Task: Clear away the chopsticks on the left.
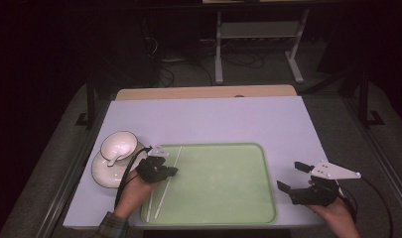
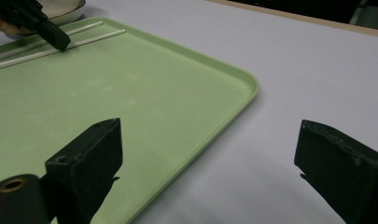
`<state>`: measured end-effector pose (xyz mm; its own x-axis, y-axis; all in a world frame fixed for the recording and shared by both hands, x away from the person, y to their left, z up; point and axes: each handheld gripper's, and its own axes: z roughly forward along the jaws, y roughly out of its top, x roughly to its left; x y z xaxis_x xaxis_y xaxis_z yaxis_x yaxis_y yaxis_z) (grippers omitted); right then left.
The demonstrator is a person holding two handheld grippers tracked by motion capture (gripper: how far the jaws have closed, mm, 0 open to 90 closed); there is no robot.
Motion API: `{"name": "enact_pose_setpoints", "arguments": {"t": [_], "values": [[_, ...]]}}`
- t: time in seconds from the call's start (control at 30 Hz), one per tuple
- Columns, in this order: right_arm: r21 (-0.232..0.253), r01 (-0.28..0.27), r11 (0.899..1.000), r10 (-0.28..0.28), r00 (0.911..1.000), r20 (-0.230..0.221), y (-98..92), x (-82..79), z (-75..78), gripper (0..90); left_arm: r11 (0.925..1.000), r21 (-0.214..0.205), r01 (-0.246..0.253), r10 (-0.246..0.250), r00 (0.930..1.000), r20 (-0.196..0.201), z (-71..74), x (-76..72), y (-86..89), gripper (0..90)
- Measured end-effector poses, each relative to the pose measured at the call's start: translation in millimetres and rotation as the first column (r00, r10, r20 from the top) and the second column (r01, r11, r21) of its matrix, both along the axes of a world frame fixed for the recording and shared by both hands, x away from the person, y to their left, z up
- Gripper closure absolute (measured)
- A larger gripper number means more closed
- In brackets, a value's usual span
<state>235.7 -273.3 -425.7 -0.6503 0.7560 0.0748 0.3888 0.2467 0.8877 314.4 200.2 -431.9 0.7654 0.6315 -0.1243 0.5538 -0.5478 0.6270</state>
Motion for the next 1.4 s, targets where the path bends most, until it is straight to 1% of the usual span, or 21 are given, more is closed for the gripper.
{"name": "enact_pose_setpoints", "arguments": {"t": [0.03,0.1,0.3,0.4,0.43,0.5,0.77,0.9,1.1,1.27,1.4], "values": [[0.0,0.0,1.0,0.0,1.0,0.001,0.0,-0.1,0.1,7.1,0.9999,-0.011,-0.007,0.007,0.9999,-0.008,-0.9,-2.8,3.5,89.9],[0.001,0.001,1.0,-0.001,1.0,0.003,0.0,-0.3,0.3,7.1,0.9999,-0.004,-0.01,0.01,0.9999,-0.007,-1.1,-5.5,6.7,89.9],[0.004,0.004,1.0,-0.004,1.0,0.005,-0.4,-0.4,0.8,7.2,0.9994,-0.003,-0.034,0.034,0.9994,-0.01,-1.4,-12.6,19.6,89.9],[0.003,0.004,1.0,-0.004,1.0,0.006,-0.1,-0.6,0.8,7.2,0.999,-0.005,-0.044,0.044,0.999,-0.011,-1.9,-14.2,23.4,89.9],[0.003,0.004,1.0,-0.004,1.0,0.007,-0.1,-0.6,1.0,7.2,0.9984,-0.012,-0.055,0.055,0.9984,-0.015,-2.8,-16.1,26.3,89.9],[0.003,0.005,1.0,-0.005,1.0,0.006,-0.1,-0.5,1.0,7.2,0.9983,-0.012,-0.058,0.058,0.9982,-0.016,-2.8,-17.3,28.9,89.9],[0.001,0.006,1.0,-0.006,1.0,0.007,-0.1,-0.7,1.2,7.4,0.9972,-0.006,-0.074,0.074,0.9972,-0.012,-2.4,-22.5,37.4,89.9],[0.002,0.007,1.0,-0.007,1.0,0.006,-0.1,-0.6,1.1,7.4,0.9967,-0.023,-0.078,0.078,0.9968,-0.016,-2.1,-24.7,41.6,89.9],[0.001,0.007,1.0,-0.007,0.9999,0.008,0.0,-0.4,1.2,7.4,0.997,-0.022,-0.074,0.073,0.9972,-0.016,-1.7,-25.0,42.3,89.9],[0.004,0.007,1.0,-0.007,0.9999,0.008,-0.7,-0.4,1.3,7.4,0.9972,-0.023,-0.072,0.072,0.9974,-0.009,0.2,-25.3,42.5,89.9],[0.006,0.006,1.0,-0.006,0.9999,0.009,-1.0,-0.7,1.3,7.4,0.9964,-0.052,-0.067,0.068,0.9975,0.018,8.6,-25.7,46.7,89.0]]}}
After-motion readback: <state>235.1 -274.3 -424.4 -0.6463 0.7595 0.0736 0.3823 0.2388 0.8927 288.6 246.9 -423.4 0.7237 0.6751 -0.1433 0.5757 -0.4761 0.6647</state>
